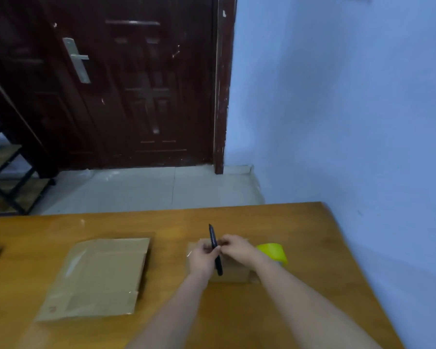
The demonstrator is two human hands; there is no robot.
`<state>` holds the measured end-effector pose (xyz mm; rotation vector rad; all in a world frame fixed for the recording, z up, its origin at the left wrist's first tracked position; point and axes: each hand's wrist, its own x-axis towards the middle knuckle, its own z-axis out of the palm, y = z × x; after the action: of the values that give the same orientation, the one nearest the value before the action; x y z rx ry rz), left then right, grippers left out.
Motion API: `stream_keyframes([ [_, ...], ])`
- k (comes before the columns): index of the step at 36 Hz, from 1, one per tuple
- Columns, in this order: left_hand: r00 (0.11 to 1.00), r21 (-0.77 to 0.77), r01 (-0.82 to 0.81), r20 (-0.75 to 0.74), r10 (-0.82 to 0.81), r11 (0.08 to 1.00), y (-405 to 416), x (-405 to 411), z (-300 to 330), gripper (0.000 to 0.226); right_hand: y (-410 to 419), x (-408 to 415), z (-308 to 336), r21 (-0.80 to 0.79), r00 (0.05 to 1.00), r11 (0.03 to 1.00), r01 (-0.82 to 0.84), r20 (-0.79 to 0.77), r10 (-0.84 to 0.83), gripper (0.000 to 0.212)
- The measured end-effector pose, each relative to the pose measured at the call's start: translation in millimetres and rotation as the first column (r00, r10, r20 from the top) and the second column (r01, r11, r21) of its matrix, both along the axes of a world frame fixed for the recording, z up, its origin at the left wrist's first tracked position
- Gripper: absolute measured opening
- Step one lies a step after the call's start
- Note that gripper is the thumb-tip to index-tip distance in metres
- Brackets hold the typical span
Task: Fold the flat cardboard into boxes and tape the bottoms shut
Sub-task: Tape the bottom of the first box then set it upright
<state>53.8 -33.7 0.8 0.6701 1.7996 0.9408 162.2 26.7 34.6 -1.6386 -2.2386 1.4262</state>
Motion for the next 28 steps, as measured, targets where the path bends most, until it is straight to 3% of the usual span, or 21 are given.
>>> stream_keyframes([
  [6,0.971,-0.124,-0.152,0.164,0.172,0.980,7.3,6.0,25.8,0.029,-7.6,0.5,-1.7,0.005,0.999,1.000,-0.030,-0.018,0.030,0.022],
  [10,0.959,-0.117,-0.167,0.209,0.189,0.979,9.1,6.0,29.7,0.013,-7.4,-0.2,-7.8,0.037,0.999,0.999,-0.014,-0.039,0.015,0.018],
  [12,0.966,-0.114,-0.160,0.186,0.179,0.981,8.7,5.9,29.3,0.017,-8.7,-0.8,-6.5,0.004,0.999,1.000,-0.003,-0.045,0.004,0.009],
  [15,0.981,-0.133,-0.141,0.116,0.157,0.981,12.2,5.4,26.8,0.028,-8.5,-2.3,-4.3,0.008,0.994,0.995,0.101,-0.035,-0.100,0.021],
  [17,0.994,-0.143,-0.111,0.009,0.113,0.984,15.7,4.8,21.7,0.034,-8.2,-1.0,-2.0,0.040,0.977,0.977,0.209,-0.047,-0.207,0.015],
  [19,0.991,-0.144,-0.015,-0.136,-0.005,0.990,15.6,7.3,20.5,0.036,-7.0,3.7,-2.0,0.036,0.942,0.946,0.321,-0.117,-0.315,0.024],
  [22,0.874,-0.141,0.213,-0.415,-0.253,0.967,10.0,16.5,26.3,0.031,-3.4,17.5,3.1,0.014,0.875,0.893,0.449,-0.206,-0.437,0.019],
  [24,0.756,-0.179,0.363,-0.517,-0.402,0.914,6.2,22.5,28.2,0.032,-0.7,30.6,7.1,0.050,0.852,0.866,0.497,-0.214,-0.477,0.009],
  [28,0.429,-0.357,0.572,-0.637,-0.641,0.738,0.8,33.7,29.1,0.042,-2.7,58.4,6.9,0.147,0.835,0.823,0.549,-0.124,-0.536,0.025],
])
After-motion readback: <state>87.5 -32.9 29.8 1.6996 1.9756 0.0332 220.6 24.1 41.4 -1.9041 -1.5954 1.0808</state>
